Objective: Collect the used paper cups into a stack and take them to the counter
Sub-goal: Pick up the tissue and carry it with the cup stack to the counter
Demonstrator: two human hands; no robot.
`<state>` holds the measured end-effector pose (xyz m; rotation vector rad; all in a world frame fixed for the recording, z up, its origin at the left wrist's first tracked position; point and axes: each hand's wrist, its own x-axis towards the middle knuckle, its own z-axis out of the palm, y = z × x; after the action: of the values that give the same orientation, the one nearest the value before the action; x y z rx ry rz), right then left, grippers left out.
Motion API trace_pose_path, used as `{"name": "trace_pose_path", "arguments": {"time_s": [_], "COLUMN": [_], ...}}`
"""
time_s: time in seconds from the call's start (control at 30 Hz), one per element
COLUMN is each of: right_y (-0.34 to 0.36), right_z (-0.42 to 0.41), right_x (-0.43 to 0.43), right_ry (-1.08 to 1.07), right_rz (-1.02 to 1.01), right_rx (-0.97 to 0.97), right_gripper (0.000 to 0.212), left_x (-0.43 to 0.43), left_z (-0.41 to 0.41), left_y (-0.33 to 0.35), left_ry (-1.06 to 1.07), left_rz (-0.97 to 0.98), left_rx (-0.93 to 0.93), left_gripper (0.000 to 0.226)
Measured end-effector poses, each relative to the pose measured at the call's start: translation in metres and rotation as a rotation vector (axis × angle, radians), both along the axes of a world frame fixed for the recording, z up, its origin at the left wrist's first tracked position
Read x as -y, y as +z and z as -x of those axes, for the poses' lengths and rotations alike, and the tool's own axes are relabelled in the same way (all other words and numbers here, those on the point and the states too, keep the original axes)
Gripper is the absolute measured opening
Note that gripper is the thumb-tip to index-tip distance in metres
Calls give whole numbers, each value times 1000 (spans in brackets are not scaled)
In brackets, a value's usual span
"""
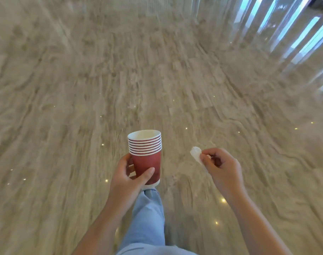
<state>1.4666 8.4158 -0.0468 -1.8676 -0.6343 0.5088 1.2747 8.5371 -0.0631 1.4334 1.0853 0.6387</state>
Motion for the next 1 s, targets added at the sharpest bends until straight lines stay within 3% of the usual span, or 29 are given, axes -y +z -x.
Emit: {"name": "trace_pose_path", "arguments": {"time_s": [0.33, 0.7, 1.0], "right_y": [11, -17, 8], "right_z": [-158, -390, -601], "right_x": [-296, -520, -741], "right_ry": [22, -156, -53], "right_rz": [19, 34, 28], "right_rx": [31, -50, -24], "right_gripper": [29, 24, 21], "left_x": [-293, -538, -741], "left_z": [-174, -420, -611], "left_y": [-3, -3, 10], "left_ry": [-81, -180, -74], "left_rz": [-13, -15, 0], "left_rx": [-6, 14, 37], "left_gripper": [51, 50, 50]}}
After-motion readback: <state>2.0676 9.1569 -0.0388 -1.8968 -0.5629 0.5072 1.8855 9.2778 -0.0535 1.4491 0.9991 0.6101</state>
